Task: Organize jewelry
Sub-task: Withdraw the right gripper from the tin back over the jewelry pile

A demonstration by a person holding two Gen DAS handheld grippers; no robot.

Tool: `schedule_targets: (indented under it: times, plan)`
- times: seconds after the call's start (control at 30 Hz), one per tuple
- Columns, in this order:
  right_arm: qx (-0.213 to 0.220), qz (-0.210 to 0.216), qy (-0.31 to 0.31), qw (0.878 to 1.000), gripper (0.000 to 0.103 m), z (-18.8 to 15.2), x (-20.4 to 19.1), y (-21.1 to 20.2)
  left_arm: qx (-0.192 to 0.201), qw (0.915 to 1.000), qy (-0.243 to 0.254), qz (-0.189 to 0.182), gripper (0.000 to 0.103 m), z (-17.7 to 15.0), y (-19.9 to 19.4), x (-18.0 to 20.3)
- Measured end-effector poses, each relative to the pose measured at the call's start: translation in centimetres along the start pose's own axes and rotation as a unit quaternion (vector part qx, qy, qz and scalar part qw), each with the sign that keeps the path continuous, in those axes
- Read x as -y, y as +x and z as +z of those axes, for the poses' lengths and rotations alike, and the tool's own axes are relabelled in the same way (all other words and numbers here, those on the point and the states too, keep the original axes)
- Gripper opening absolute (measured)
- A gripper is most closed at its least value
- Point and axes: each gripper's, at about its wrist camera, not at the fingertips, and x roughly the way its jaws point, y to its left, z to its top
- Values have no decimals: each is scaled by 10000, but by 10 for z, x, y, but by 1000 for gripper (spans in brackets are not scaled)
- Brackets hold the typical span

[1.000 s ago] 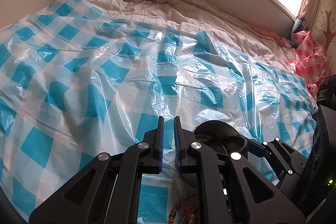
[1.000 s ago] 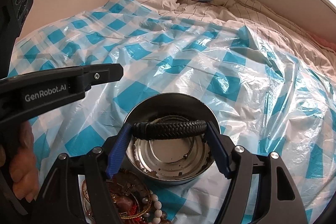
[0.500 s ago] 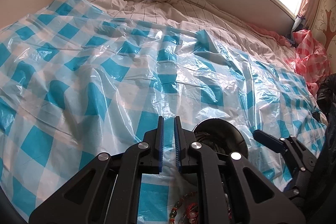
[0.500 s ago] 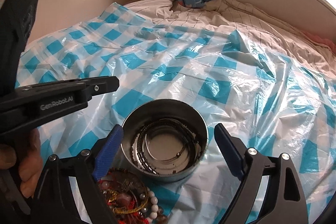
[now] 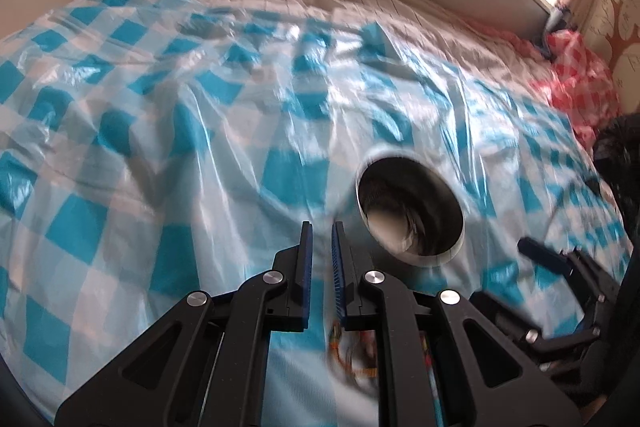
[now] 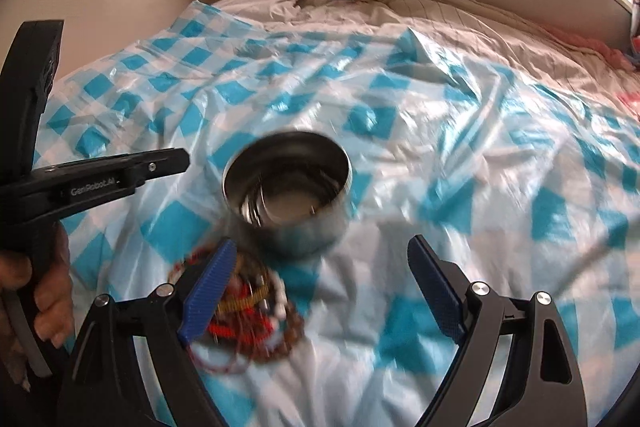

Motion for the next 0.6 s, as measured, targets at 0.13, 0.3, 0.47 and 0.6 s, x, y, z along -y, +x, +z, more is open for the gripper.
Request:
schedule_targets:
  times: [0.13, 0.3, 0.47, 0.6]
  plan:
    - [-87, -11, 26, 10000, 84, -12, -2, -7, -188, 9997, 160, -58, 10, -21, -7, 4]
    - [-134, -65, -52, 9999, 84, -20, -12, -12, -312, 9991, 278, -103, 13, -42, -18, 6]
    - [-135, -85, 84, 9998, 85, -26, -8, -18, -372, 9989, 292, -54, 21, -52, -23, 5]
    - [-149, -66, 110, 9998, 85, -28, -9, -19, -378, 9990, 229, 107, 22, -51, -20, 2]
